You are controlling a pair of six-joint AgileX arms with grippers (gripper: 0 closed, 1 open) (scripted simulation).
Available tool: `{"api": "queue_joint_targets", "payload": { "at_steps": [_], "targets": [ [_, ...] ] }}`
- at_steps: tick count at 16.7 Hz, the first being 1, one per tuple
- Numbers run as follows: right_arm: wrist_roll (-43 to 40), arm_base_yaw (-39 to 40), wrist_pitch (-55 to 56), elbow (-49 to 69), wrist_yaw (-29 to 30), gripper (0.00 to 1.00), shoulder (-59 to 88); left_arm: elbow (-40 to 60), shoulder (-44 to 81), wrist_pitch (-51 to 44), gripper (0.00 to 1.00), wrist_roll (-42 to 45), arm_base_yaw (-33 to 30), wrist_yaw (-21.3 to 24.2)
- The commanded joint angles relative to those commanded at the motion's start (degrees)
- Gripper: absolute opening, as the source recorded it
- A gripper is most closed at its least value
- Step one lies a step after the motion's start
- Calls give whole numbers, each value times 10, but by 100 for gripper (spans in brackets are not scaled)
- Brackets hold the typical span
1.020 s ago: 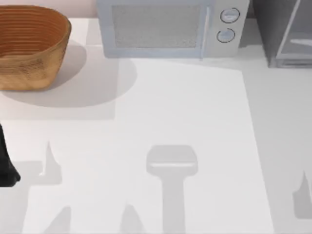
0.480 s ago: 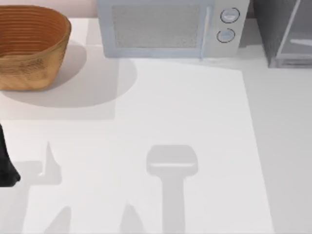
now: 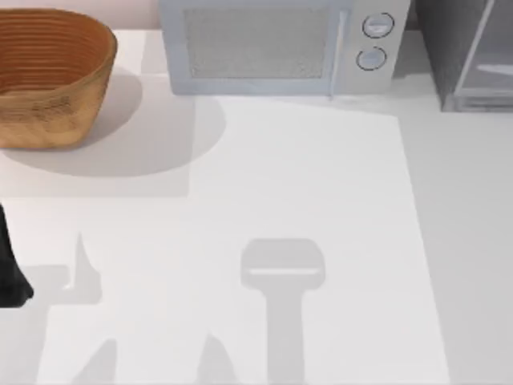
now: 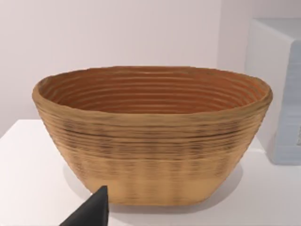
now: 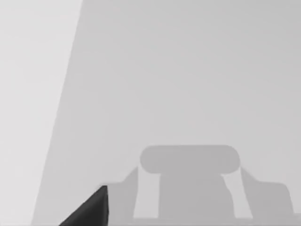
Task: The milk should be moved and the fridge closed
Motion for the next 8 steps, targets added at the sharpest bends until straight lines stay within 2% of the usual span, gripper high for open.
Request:
{"api": "queue_joint_targets", "payload": {
  "at_steps": [4, 8],
  "targets": [
    [-84, -82, -20, 44, -50, 100, 84, 0, 0, 0, 100, 0, 0, 0],
    [-264, -252, -48, 118, -138, 100, 263, 0, 0, 0, 100, 0, 0, 0]
  ]
}}
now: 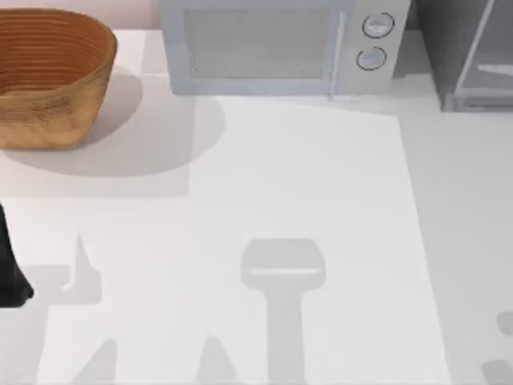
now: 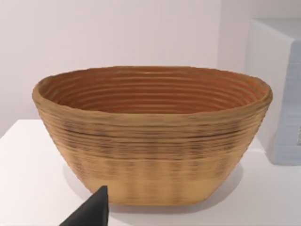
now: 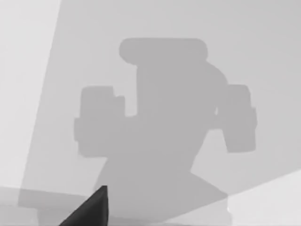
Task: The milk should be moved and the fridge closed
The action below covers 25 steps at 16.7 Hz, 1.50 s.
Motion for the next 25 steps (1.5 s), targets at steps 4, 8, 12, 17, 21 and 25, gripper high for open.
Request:
{"api": "queue_joint_targets", "payload": {
  "at_steps": [4, 8, 12, 17, 21, 25],
  "targets": [
    [-245, -216, -17, 82, -107, 100, 247, 0, 0, 0, 100, 0, 0, 0],
    [-501, -436, -15, 158, -217, 100, 506, 0, 0, 0, 100, 0, 0, 0],
    [-717, -628, 6, 217, -314, 100, 726, 0, 0, 0, 100, 0, 0, 0],
    [-872, -774, 38, 258, -392, 100, 884, 0, 0, 0, 100, 0, 0, 0],
    [-894, -796, 45, 264, -405, 100, 908, 0, 0, 0, 100, 0, 0, 0],
    [-893, -794, 45, 262, -404, 100, 907, 0, 0, 0, 100, 0, 0, 0]
  ]
}}
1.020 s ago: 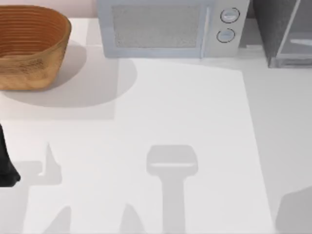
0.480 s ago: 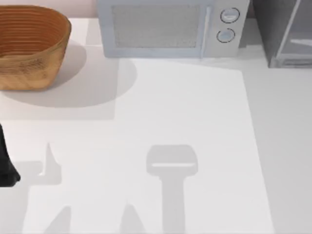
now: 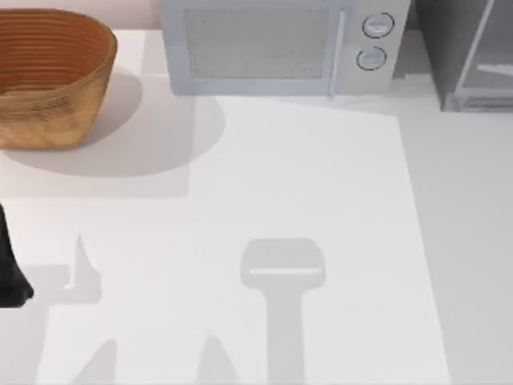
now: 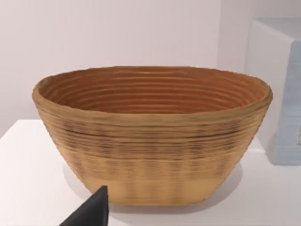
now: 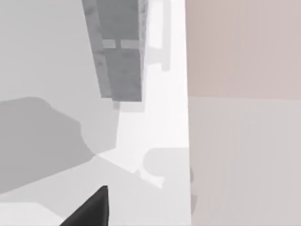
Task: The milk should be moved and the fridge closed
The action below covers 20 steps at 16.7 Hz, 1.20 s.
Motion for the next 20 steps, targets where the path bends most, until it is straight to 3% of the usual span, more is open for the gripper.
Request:
{"api": "queue_joint_targets", "payload": {
  "at_steps": [4, 8, 16, 20],
  "targets": [
    [48, 58, 58, 0, 7, 100, 1, 0, 0, 0, 100, 0, 0, 0],
    [157, 167, 175, 5, 30, 100, -3, 0, 0, 0, 100, 0, 0, 0],
    [570, 352, 475, -7, 63, 100, 5, 0, 0, 0, 100, 0, 0, 0],
    [726, 455, 609, -12, 87, 100, 8, 0, 0, 0, 100, 0, 0, 0]
  ]
}}
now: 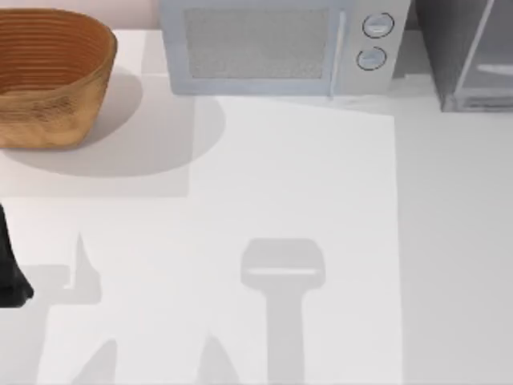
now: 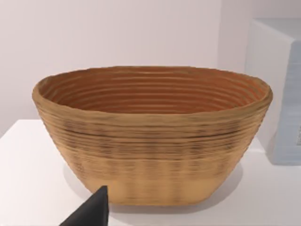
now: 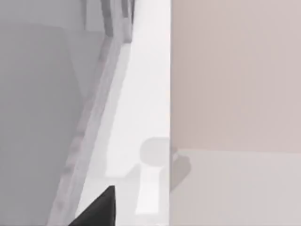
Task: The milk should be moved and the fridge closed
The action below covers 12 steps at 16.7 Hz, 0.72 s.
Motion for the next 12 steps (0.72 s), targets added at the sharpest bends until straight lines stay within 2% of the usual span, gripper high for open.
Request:
{"api": "queue_joint_targets", "payload": {
  "at_steps": [4, 12],
  "targets": [
    [73, 46, 63, -5, 21, 100, 2, 0, 0, 0, 100, 0, 0, 0],
    [95, 59, 75, -18, 36, 100, -5, 0, 0, 0, 100, 0, 0, 0]
  ]
}}
